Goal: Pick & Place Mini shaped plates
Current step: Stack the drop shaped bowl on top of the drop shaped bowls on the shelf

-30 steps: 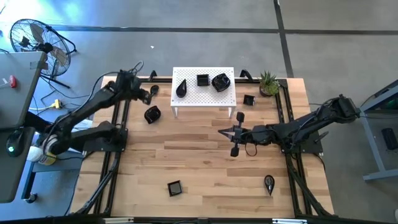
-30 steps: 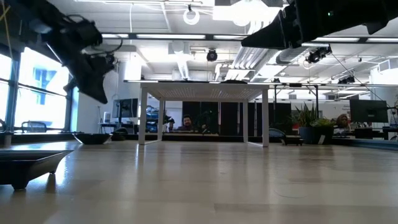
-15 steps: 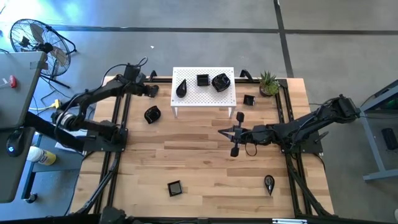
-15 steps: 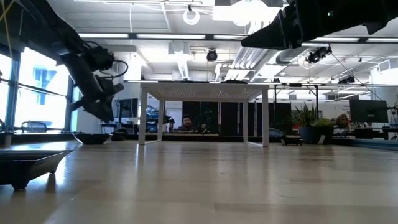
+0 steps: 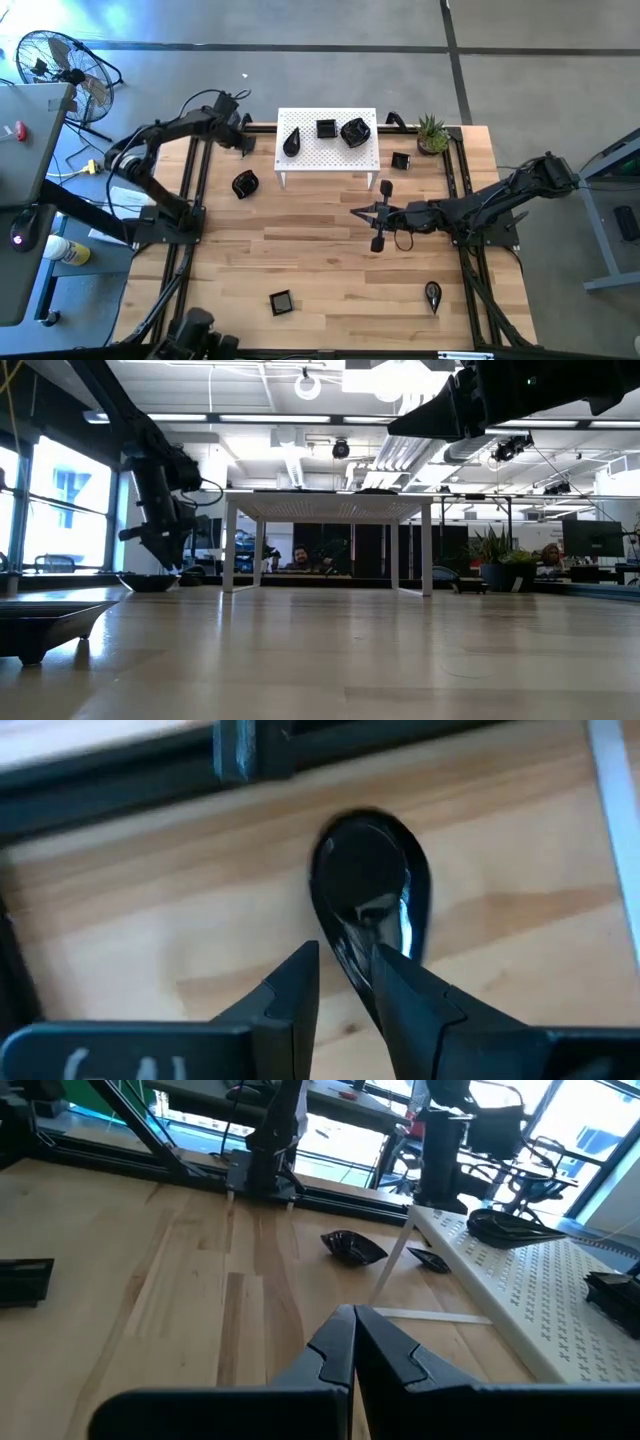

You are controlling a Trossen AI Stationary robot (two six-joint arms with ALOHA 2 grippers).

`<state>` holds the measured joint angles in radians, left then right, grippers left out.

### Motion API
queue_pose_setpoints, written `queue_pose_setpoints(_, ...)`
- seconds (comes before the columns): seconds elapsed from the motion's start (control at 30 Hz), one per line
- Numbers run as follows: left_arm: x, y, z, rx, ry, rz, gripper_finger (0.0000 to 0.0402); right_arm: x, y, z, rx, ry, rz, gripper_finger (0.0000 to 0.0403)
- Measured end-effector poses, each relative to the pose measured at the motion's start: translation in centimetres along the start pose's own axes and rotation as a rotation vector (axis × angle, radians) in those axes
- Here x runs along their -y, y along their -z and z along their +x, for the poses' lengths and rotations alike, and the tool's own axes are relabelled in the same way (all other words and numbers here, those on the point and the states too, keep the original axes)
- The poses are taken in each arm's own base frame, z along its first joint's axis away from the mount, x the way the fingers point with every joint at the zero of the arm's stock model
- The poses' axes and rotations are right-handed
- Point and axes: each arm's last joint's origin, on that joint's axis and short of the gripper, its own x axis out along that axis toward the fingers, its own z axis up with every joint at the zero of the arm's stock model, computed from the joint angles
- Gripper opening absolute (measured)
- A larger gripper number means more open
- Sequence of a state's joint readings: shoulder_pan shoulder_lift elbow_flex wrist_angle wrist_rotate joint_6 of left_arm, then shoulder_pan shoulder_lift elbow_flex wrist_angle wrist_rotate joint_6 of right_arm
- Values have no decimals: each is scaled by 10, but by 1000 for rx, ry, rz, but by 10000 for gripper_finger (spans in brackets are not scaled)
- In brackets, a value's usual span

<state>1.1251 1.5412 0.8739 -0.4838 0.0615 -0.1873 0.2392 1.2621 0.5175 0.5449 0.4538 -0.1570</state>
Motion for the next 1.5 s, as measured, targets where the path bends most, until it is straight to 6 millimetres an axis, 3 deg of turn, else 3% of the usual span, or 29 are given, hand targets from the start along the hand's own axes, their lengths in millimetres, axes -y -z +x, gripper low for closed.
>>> queue_pose_setpoints(0.4, 3, -17, 20, -99, 19, -1, 95, -7, -1, -3, 7, -28, -11, 1)
queue_pose_setpoints(1.03, 3, -16, 21, -119, 39, 15, 93, -11, -2, -5, 11, -40, -17, 1)
queue_pose_setpoints(1.5, 3, -13, 29, -162, 61, 63, 13, -11, -2, -5, 11, -45, -17, 1)
